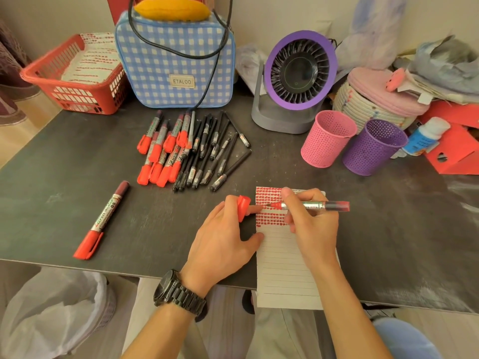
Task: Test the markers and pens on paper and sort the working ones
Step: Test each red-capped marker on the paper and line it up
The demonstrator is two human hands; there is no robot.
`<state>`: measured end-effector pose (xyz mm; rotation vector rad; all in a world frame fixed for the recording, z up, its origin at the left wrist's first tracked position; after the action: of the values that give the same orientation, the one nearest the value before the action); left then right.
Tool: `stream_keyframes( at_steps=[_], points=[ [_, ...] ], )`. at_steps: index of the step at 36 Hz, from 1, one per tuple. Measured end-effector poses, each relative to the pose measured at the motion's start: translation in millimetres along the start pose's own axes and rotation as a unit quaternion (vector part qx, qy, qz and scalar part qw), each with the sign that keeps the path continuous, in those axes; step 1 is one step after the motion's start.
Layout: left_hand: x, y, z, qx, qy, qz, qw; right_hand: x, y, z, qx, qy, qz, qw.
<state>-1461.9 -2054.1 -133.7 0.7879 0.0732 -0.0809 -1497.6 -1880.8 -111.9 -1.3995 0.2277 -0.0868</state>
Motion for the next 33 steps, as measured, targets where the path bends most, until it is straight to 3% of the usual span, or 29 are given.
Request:
stream_keyframes(
  at_steps=[6, 10, 13, 17, 24, 33],
  points=[
    [1, 1, 2, -0.005, -0.018, 0.000, 1.000, -7, -9, 6, -0.034, -0.048, -0.001, 0.998],
    [3, 2, 3, 0.000, -0.018, -0.004, 1.000, -3, -16, 13, -0.180, -0.117, -0.058, 0.975],
    [5, 2, 4, 0.003, -0.016, 0.000, 1.000, 3, -14, 16, -0.229, -0.135, -0.083, 0.960],
    [6, 5, 6, 0.036, -0.004, -0.004, 0.999, 9, -3, 15, -0.247, -0.099, -0.087, 0.960],
    [8, 4, 17, 0.227, 0.081, 0.037, 0.970, 7, 5, 15, -0.273, -0.058, -0.085, 0.956],
    [7, 7, 20, 0.180, 0.073, 0.032, 0.980, 6, 8, 16, -0.255, -0.052, -0.083, 0.962]
  ],
)
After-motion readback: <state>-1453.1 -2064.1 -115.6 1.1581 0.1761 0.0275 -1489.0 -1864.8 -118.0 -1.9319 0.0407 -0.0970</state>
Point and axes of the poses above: each hand's wrist, its own x-axis away from the middle knuckle, its own z-axis out of the back of the hand, y = z × x, the point moved 2 cm from there along -x, towards the middle knuckle, and after that the axes turned 3 degrees about x, right-handed, at the moved point
